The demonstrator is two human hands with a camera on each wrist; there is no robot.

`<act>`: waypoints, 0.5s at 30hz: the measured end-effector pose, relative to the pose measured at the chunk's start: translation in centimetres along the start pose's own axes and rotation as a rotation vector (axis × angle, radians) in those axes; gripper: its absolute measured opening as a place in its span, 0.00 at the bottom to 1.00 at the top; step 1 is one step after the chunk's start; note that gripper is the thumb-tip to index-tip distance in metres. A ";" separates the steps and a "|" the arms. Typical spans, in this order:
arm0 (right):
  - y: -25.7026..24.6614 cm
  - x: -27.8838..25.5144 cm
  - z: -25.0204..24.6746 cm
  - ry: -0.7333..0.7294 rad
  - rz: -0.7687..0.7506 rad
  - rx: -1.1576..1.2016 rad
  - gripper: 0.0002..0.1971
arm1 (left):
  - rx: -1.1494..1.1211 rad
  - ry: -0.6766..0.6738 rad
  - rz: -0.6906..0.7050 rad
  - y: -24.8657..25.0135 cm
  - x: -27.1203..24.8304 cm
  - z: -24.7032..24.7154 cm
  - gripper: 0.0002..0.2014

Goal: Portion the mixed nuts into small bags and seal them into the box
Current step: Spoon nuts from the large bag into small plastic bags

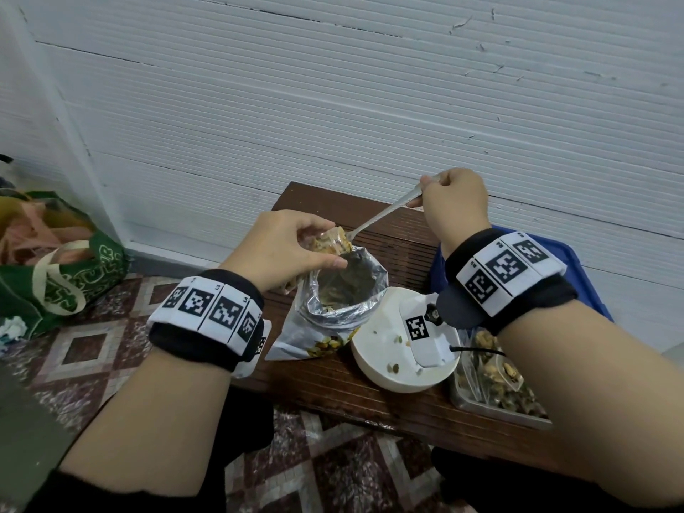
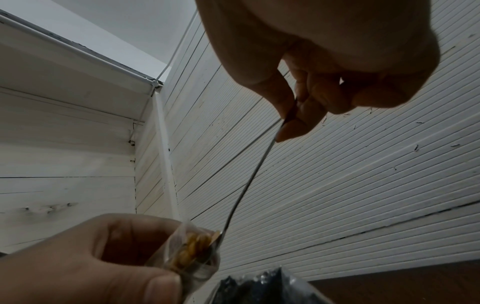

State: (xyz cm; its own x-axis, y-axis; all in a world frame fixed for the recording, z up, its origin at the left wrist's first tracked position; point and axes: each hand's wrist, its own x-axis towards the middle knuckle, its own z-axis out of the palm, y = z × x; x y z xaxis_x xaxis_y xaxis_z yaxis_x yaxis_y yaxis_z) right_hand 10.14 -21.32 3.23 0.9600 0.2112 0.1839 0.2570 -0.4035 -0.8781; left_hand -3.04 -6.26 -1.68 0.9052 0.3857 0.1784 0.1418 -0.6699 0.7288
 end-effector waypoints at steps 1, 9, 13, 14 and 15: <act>0.0 0.0 0.0 0.000 -0.004 0.002 0.12 | 0.007 0.004 0.000 0.1 0.0 0.0 0.29; -0.3 0.0 -0.1 -0.003 -0.010 0.033 0.10 | 0.007 0.019 0.001 0.2 0.1 -0.1 0.30; -0.6 0.1 0.3 0.001 -0.051 0.060 0.10 | 0.006 0.054 0.012 0.4 0.1 -0.3 0.29; -0.6 0.0 0.4 -0.001 -0.056 0.062 0.11 | 0.010 0.065 0.018 0.4 0.1 -0.4 0.29; -0.8 0.0 0.4 -0.006 -0.062 0.064 0.12 | 0.013 0.076 0.024 0.5 0.1 -0.4 0.29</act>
State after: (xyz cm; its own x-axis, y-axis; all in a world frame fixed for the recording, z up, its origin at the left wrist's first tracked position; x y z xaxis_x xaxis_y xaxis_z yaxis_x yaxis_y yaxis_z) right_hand 9.89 -20.67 3.74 0.9417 0.2392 0.2365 0.3082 -0.3316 -0.8917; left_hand -3.08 -6.30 -1.09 0.8753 0.4166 0.2457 0.1263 -0.6872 0.7154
